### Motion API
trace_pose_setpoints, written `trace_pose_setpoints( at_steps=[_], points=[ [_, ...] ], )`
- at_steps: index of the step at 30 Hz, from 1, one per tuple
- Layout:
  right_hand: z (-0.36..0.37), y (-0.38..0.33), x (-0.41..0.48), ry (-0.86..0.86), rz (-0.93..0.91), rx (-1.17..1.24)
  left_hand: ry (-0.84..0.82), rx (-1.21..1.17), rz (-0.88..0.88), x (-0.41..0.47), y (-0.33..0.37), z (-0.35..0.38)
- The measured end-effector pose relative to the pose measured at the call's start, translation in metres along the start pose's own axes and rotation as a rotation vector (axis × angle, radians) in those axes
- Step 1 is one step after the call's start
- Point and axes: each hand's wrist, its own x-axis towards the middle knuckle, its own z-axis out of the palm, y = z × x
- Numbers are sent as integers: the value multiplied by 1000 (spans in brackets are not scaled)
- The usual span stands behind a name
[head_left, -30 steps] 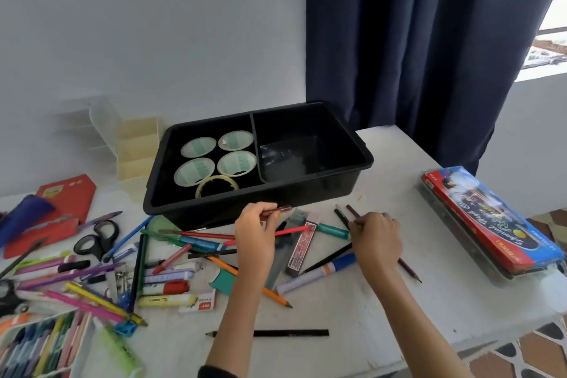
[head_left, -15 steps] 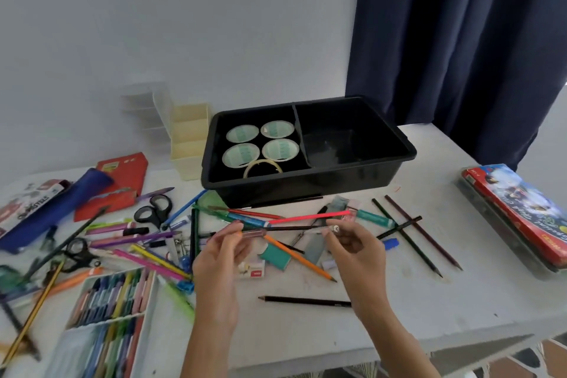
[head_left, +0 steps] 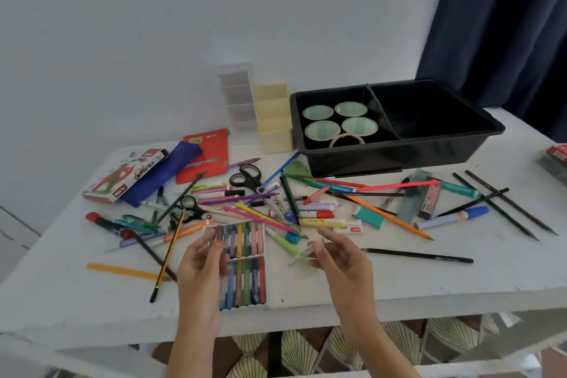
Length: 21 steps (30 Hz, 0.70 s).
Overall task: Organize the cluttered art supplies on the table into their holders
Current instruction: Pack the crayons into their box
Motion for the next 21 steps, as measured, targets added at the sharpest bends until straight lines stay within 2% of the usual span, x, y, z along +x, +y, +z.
trace_pose_setpoints(
  at_steps=[6,12,16,19,21],
  points=[
    [43,18,-31,-44,45,46,52,130,20,8,-1,-61],
    [76,33,-48,-80,-30,-57,-15,282,14,3,0,-93],
    [93,45,-58,-164,-265,-364,41,350,104,-4,-5,-99],
    [99,61,-62,-329,-544,-676,77,394,200,-9,-11,-101],
    [99,71,-63,-406,-631,-806,72,428,277,-14,-16,-100]
  ],
)
